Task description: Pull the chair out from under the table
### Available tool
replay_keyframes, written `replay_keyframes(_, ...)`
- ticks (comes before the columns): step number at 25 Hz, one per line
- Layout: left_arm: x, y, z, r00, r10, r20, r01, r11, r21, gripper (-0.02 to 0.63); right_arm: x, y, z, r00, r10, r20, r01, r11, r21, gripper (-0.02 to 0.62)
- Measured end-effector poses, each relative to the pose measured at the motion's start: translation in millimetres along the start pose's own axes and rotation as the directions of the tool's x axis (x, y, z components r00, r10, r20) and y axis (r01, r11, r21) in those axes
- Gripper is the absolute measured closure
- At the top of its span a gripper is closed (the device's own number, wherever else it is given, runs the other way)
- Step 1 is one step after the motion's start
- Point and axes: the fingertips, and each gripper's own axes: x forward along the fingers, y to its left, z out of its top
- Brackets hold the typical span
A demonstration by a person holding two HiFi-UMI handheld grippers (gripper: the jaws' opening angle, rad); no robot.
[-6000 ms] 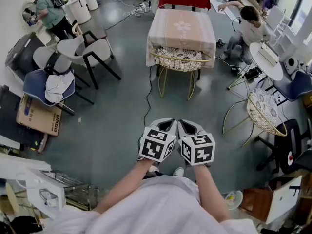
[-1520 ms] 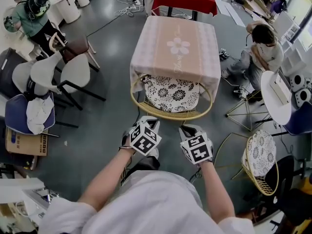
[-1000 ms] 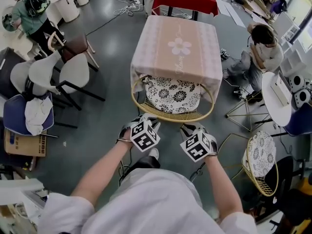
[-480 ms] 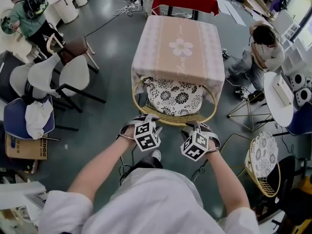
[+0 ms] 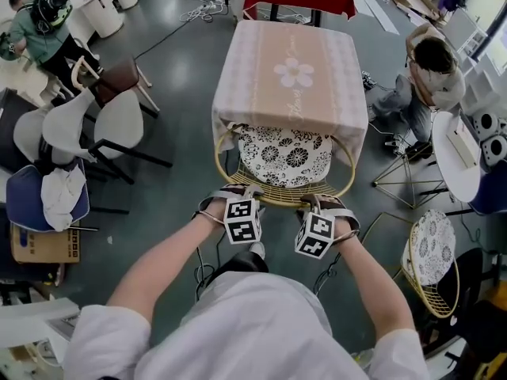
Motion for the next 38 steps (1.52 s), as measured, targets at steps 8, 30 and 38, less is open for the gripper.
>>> replay_keyframes(8,12.2,0.7,-7.6,0.998,-0.034,-0.059,0.041,0.992,0.116,0.477,12.6,3.1,-3.7,0.999,0.022,-0.042,-0.027,0.993,-0.117,0.478)
replay_keyframes(30,18.7,-0.4,-9.6,0.99,-0.077,-0.116,0.098,0.977,0.19,0.535,25.6,1.6,-2.4,0.994,0.018,-0.11,-0.034,0.988,-0.15,0.566)
replay_keyframes(38,17.9,-10.3,-7.2,0.989,-0.077,-0.123,0.098,0.98,0.171,0.535,23.2,7.2,-5.0,0.989,0.026,-0.144,-0.044,0.991,-0.127,0.565)
